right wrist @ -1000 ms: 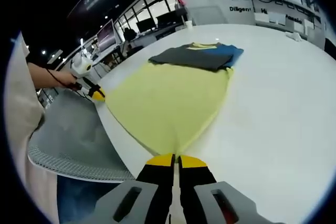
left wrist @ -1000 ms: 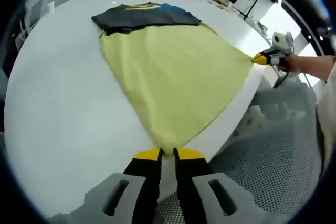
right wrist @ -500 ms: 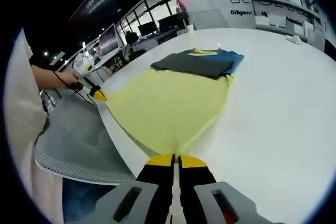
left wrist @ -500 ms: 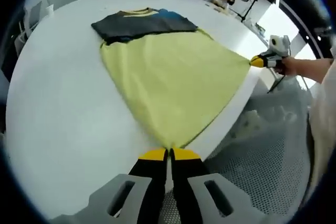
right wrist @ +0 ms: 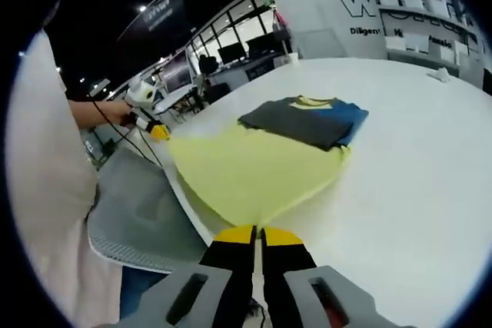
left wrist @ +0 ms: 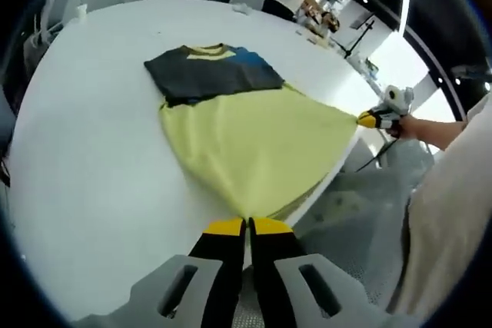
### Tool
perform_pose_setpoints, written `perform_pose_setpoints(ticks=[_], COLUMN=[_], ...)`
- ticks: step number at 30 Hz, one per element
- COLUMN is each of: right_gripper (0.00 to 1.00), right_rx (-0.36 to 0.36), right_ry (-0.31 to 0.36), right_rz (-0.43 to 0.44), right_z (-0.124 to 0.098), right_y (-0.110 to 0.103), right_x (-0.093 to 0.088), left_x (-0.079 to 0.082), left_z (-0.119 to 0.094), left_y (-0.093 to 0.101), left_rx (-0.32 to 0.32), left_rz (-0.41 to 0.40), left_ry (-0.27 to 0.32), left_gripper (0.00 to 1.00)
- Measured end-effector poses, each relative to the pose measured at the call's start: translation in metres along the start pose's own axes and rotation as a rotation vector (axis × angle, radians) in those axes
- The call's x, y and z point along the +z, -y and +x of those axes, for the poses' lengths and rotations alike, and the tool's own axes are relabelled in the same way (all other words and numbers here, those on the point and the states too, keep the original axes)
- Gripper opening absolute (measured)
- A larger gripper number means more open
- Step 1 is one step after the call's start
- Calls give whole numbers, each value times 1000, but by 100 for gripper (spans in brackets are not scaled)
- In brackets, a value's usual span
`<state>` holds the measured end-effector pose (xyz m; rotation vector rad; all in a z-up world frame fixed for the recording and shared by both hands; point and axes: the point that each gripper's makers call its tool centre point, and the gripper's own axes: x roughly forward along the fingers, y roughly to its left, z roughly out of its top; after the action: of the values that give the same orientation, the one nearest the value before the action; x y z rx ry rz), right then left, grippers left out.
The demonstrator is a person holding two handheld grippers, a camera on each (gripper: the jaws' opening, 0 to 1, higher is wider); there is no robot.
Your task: Fold the garment on the visible template until the final outline fits inside the template.
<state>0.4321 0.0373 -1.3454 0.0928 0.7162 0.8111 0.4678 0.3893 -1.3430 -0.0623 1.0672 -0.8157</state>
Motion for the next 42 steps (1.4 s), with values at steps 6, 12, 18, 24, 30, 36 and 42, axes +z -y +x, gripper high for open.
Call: perform_pose_setpoints(ticks=[6,12,18,24,30,36,42], right_gripper=[0,0,0,0,0,0,0], right_rx=[-32,-42,-70,-89,-112,-126,-129], right_ry=[69,138,186,211,237,243,225], right_rz=[-28,-48,-26,-21,13,29,47], right_z=[-1,6,17,35,52,74,106], right_y=[14,28,54,83,117,148,181], right_x=[36,80,118,143,165,186,202], left_x=[36,73,120,153,191,224,247], left_z=[-10,-19,-22,-10,3,19,42], left_y=[-4,-14,-30,-48,-68,-90,-117], left_rx=[7,20,26,35,26,33,37], left_rz=[14,43,40,51,16,-9,-54], left_ry=[64,108,171,174,195,200,192], left_gripper=[3,3,3,3,3,3,3])
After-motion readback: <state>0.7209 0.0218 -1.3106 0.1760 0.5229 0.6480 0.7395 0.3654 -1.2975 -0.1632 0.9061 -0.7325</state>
